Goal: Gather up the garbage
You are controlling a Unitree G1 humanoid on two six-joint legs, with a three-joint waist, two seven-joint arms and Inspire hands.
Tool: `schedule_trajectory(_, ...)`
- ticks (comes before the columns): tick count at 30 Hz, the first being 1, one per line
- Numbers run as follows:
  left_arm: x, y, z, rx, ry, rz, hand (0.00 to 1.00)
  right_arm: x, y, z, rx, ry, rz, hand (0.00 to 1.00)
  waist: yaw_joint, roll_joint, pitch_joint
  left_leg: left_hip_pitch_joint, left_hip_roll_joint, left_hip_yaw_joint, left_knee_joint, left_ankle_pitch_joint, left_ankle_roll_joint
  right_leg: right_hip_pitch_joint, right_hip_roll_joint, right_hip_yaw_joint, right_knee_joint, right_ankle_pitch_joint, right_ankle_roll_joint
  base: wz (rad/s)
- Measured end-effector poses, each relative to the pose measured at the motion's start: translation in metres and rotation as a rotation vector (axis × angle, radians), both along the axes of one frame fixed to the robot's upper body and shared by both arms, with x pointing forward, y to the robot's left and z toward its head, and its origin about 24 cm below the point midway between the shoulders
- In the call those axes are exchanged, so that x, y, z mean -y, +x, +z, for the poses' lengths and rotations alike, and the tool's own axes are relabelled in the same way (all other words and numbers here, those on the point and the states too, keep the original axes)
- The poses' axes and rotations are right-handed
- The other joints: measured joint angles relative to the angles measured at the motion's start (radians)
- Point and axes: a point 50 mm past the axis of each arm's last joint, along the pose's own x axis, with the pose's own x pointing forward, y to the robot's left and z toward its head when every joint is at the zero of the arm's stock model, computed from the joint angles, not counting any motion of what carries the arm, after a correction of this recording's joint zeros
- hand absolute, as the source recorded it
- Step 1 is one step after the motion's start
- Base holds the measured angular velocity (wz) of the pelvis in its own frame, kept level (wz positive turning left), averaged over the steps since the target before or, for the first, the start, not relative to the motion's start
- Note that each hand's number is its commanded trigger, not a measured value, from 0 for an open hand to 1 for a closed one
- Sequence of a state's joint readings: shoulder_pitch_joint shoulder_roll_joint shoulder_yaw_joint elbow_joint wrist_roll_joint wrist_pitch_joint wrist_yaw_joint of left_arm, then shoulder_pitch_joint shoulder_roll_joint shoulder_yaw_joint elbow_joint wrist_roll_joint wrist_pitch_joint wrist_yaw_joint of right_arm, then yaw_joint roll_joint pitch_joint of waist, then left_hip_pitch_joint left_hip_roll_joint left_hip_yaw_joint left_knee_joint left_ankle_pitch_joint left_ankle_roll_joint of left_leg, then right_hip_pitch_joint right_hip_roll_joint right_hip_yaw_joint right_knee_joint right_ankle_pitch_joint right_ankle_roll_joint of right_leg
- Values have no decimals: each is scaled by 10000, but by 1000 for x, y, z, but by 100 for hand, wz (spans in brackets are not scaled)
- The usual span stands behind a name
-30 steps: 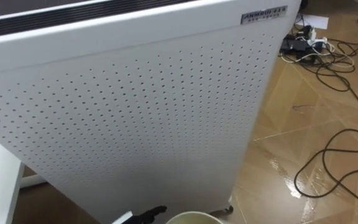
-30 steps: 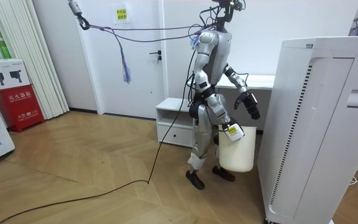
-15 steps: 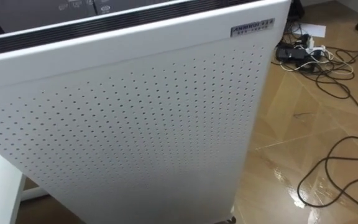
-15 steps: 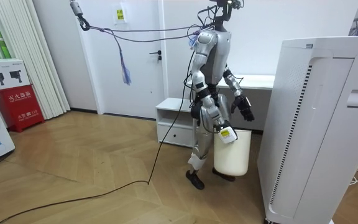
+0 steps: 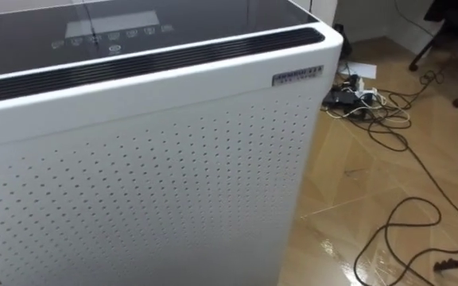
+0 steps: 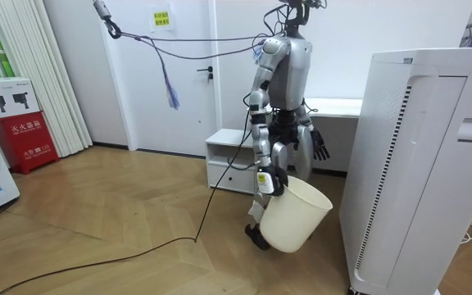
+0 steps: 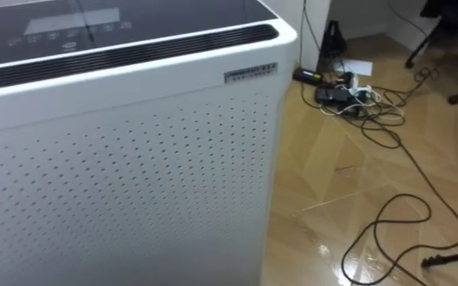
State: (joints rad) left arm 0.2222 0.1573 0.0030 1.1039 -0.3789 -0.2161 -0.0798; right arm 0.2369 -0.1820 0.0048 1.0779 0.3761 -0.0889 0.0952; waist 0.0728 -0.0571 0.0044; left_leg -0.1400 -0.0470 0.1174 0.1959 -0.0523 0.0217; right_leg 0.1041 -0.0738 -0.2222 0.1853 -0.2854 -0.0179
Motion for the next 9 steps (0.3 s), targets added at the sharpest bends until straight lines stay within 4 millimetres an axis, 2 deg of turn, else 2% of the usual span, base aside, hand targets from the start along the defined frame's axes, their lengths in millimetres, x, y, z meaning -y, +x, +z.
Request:
schedule_trajectory(3, 1, -12, -3, -539, 13, 576, 0, 3, -10, -2, -289, -47, -769, 100, -137, 152, -17, 162, 22, 207, 24, -140, -5, 81, -26, 251, -6, -4, 8, -23)
schedule_trajectory(9, -1, -28, -7, -1277, -69, 1290, 0, 3, -22, -5, -644, 56, -1865, 100, -253, 163, 1, 353, 40, 325, 21, -256, -26, 253, -44, 345, 17, -3, 9, -6)
